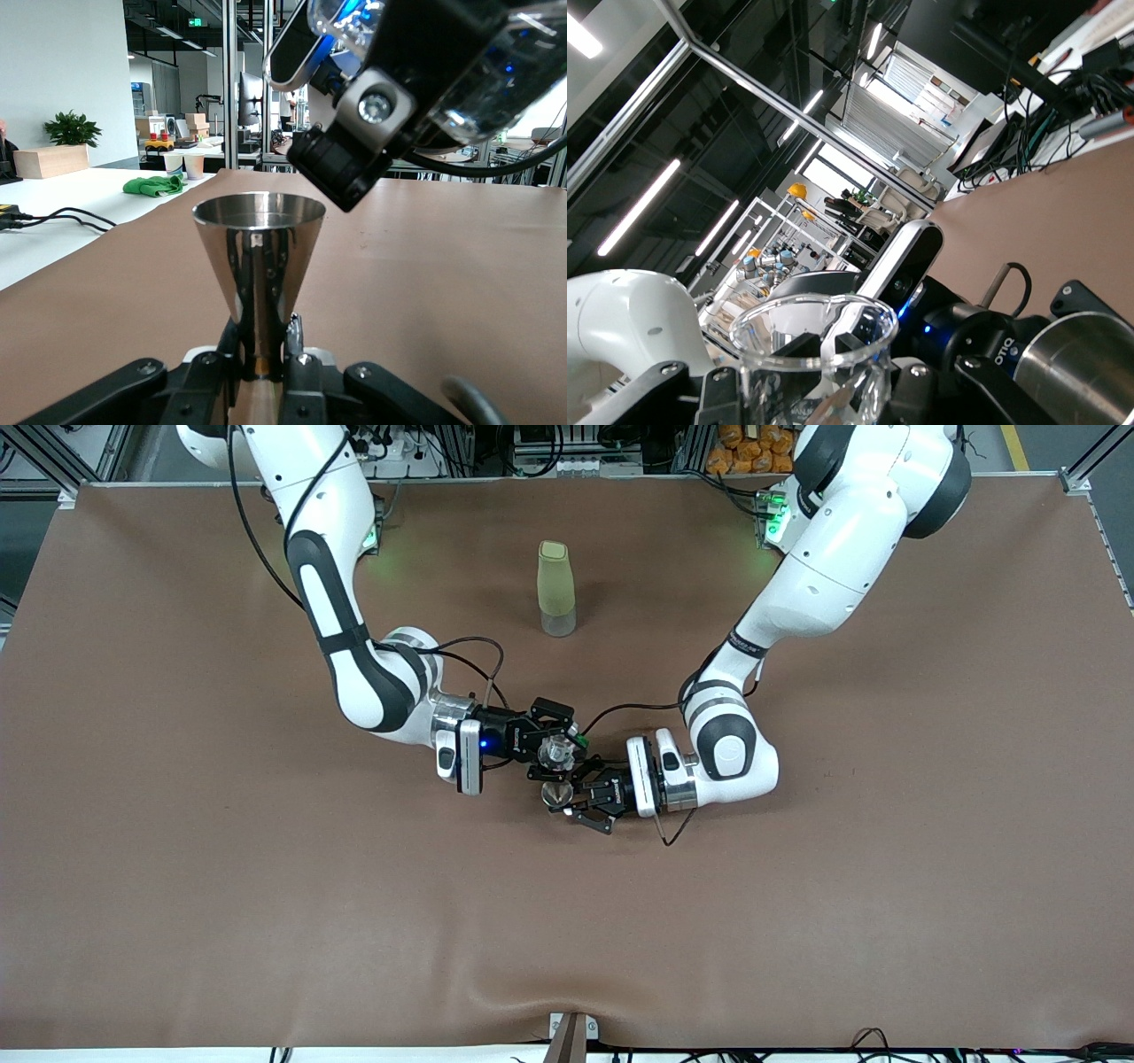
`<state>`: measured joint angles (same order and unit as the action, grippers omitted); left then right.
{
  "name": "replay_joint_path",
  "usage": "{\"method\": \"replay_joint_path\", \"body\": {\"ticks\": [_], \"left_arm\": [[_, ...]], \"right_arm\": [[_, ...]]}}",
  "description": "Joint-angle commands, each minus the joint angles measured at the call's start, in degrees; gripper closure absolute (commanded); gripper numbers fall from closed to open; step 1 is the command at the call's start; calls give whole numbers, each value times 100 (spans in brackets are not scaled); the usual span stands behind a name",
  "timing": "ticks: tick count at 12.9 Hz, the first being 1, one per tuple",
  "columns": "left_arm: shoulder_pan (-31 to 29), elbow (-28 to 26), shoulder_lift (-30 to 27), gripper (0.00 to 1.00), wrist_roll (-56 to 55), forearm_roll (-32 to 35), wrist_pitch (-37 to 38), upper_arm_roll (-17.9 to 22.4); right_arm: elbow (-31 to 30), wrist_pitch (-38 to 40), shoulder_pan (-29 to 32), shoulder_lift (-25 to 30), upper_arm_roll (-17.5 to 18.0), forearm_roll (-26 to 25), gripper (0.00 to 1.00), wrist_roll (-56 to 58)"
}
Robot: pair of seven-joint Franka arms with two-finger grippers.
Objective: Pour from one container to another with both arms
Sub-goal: 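Tilt the beaker with the right gripper, pouring into the jigger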
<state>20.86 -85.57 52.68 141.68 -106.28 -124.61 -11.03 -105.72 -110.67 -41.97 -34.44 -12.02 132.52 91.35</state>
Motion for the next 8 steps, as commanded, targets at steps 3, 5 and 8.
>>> {"method": "replay_joint_path", "body": {"ticks": [3,5,8], "left_arm": [[49,-22,-30,100,18,-191,-19,4],[49,-30,-38,100,18,-191,-19,-5],[23,-153,-65,100,9,-182,-11,-5]], "right_arm": [[-142,2,49,227,85,46,100,-732],[-107,2,57,218,85,46,100,-987],[-107,2,57,218,85,46,100,-1462]]}}
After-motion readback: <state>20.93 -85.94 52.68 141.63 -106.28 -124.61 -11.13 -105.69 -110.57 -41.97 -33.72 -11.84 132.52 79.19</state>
